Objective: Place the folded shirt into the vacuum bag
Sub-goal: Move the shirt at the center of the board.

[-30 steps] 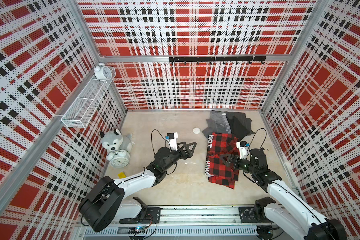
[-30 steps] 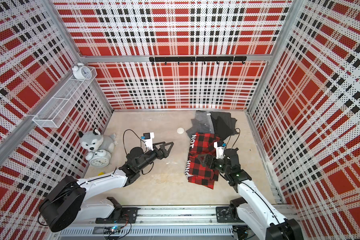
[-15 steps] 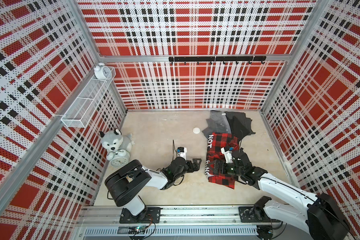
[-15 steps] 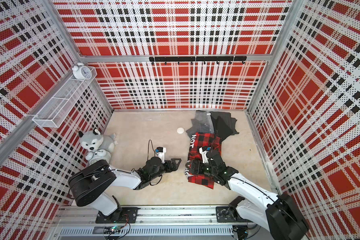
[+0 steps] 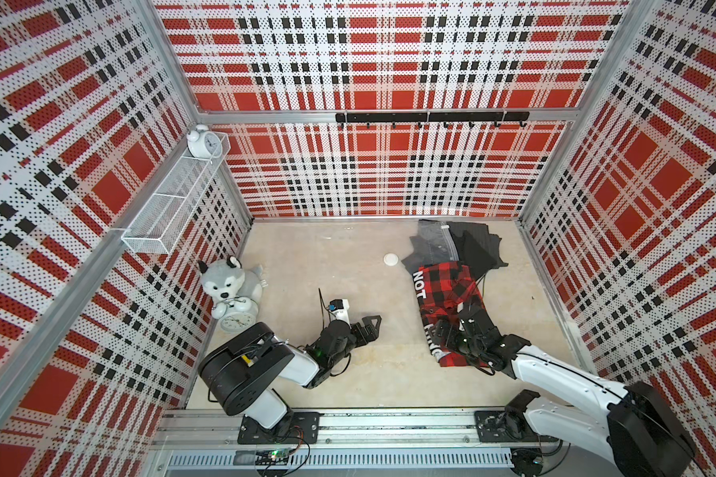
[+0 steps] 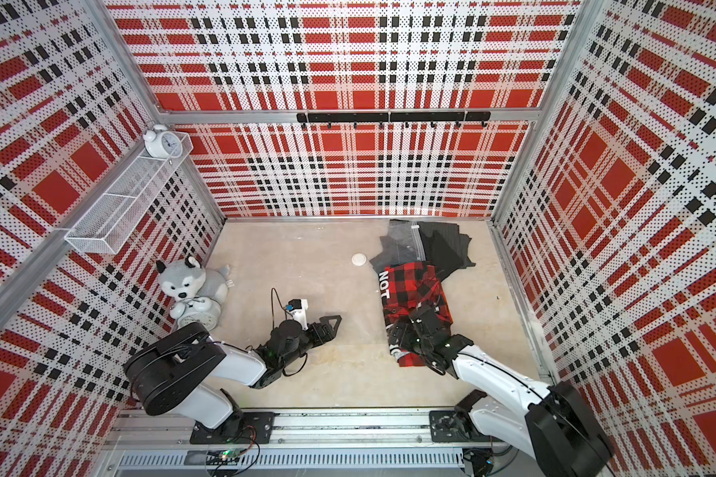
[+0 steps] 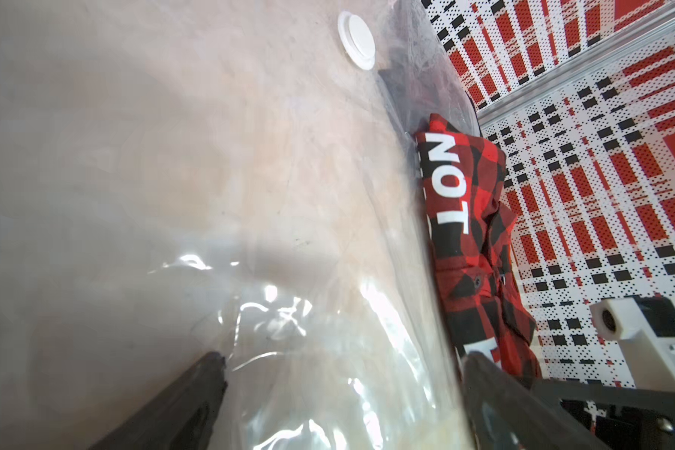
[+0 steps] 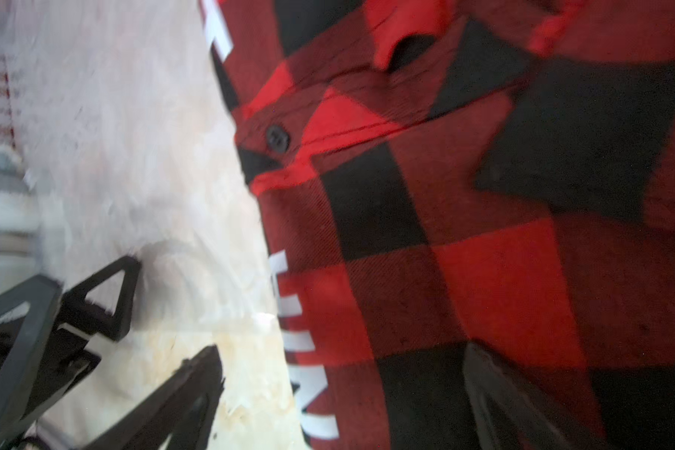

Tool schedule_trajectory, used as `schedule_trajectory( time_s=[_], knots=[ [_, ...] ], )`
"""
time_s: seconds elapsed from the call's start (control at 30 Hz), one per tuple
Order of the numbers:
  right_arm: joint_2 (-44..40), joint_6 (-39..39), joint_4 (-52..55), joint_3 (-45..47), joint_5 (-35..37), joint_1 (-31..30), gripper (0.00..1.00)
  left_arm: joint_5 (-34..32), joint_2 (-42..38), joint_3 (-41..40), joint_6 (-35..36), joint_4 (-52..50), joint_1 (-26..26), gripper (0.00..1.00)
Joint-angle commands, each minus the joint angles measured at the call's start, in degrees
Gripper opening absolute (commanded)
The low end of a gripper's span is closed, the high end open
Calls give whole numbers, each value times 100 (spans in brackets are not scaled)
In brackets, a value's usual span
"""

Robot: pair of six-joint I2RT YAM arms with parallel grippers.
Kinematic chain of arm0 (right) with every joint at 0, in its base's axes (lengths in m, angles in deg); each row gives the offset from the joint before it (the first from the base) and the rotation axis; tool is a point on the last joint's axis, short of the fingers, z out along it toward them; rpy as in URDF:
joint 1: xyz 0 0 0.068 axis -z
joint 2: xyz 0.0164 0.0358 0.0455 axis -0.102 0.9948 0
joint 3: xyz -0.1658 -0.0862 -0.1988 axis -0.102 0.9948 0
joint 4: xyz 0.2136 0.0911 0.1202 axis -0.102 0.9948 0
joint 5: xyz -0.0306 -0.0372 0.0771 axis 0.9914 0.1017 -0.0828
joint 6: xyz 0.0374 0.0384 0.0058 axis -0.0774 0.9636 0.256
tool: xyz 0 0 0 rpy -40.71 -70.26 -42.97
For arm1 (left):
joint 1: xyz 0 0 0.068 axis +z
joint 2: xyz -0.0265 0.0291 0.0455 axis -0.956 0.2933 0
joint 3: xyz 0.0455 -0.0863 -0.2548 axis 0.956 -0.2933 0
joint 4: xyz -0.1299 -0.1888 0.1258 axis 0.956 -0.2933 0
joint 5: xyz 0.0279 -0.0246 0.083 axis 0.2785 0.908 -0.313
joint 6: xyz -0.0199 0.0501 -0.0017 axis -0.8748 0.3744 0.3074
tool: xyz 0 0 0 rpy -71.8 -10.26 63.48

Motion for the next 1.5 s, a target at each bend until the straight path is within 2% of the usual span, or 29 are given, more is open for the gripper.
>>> schedule_trajectory(
  time_s=[0.0, 0.23, 0.3, 0.37, 0.43, 0.53, 0.63, 0.73, 0.9, 1.07, 1.27, 1.47],
  knots=[
    [-507, 224, 983, 336, 587, 565, 100, -35, 10, -248, -90, -404, 119, 98],
    [-1487, -49, 1354, 496, 270, 1802, 100, -214, -454, -618, -78, -440, 153, 99],
    [-1653, -339, 1258, 331, -52, 1825, 100, -397, -753, -553, 3, -749, 34, 98],
    [-1676, -676, 1100, 96, -467, 1830, 100, -859, -1082, -281, 155, -1409, -276, 98],
    [-1552, -959, 980, -178, -830, 1824, 100, -1275, -1327, 106, 327, -2019, -588, 98],
    [-1184, -1271, 389, -378, -1442, 1825, 100, -1462, -1415, 548, 557, -2325, -734, 98],
    [-515, -1377, -334, -604, -2062, 1826, 100, -1351, -1145, 1020, 770, -2366, -724, 98],
    [321, -1514, -824, -967, -2371, 1723, 100, -1027, -590, 1488, 910, -2361, -693, 98],
    [1635, -1762, -1054, -1687, -2405, 1188, 100, -501, 475, 2253, 965, -2277, -753, 98],
    [2531, -1711, -1224, -1941, -2284, 924, 100, -273, 1156, 2436, 788, -1913, -800, 98],
    [3273, -1731, -806, -2096, -1285, 1016, 100, -320, 1293, 1879, 466, -1619, -817, 98],
    [3127, -1517, -970, -1642, -1018, 1622, 100, -470, 1086, 1075, 260, -1491, -818, 98]
  ],
)
